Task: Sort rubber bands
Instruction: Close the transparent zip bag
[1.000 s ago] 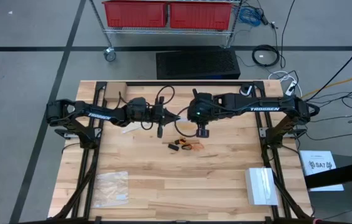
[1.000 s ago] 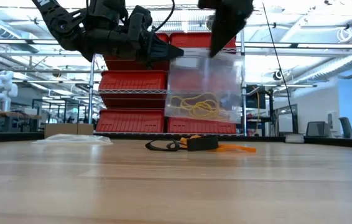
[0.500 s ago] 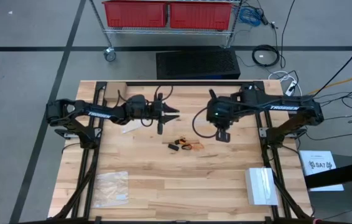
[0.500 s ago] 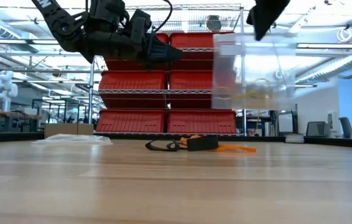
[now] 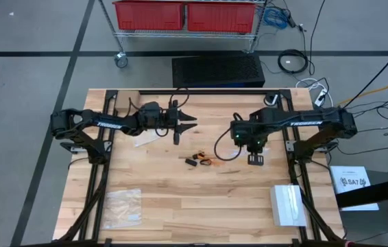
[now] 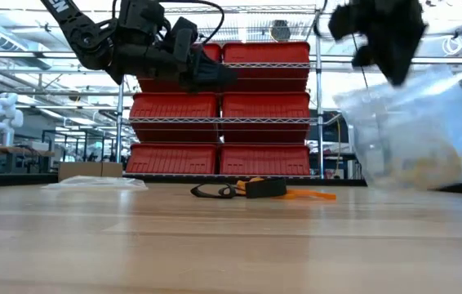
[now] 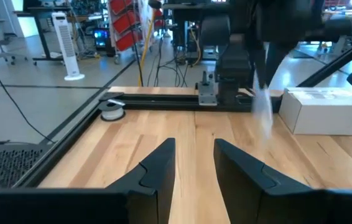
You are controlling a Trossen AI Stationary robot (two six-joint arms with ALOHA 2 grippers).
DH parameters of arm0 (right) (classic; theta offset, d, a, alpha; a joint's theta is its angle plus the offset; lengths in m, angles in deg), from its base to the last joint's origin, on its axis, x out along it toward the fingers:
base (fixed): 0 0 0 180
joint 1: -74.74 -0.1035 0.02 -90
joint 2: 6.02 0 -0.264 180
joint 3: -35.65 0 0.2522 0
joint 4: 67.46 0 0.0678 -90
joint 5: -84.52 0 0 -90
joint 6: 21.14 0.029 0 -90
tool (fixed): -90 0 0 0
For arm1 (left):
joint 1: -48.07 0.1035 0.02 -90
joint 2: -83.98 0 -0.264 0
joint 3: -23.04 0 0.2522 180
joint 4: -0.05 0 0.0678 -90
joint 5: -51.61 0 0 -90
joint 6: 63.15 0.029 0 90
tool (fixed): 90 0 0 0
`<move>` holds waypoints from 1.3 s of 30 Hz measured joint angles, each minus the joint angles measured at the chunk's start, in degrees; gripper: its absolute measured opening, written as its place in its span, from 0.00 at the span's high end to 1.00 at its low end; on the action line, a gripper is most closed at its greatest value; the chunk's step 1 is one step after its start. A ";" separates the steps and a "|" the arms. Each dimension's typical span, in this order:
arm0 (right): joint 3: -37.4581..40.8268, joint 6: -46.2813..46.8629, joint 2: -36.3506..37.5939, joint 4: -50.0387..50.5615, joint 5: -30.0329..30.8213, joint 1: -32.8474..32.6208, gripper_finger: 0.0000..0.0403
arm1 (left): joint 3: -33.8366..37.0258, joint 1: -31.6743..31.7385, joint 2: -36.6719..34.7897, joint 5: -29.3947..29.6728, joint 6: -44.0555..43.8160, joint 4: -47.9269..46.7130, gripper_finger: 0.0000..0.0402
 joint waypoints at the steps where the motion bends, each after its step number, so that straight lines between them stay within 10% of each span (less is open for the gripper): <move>1: 2.45 -0.73 0.01 -1.67 -0.74 0.41 1.00 | 0.00 0.00 0.00 -0.04 0.00 -0.51 0.71; 7: 14.35 -4.67 0.42 -7.90 0.04 3.94 1.00 | 0.00 0.07 0.00 -0.09 0.00 -1.19 0.70; 17: 20.65 -3.96 0.46 -13.76 21.28 10.16 0.99 | 0.00 0.10 0.00 0.06 -0.04 -1.17 0.70; 29: 18.09 10.22 0.58 -13.17 24.33 12.86 0.69 | 0.00 0.13 0.00 2.42 0.11 -1.17 0.70; 39: 24.47 32.20 9.46 -19.99 23.42 10.41 0.98 | 0.00 0.09 -0.02 2.97 0.57 -4.19 0.71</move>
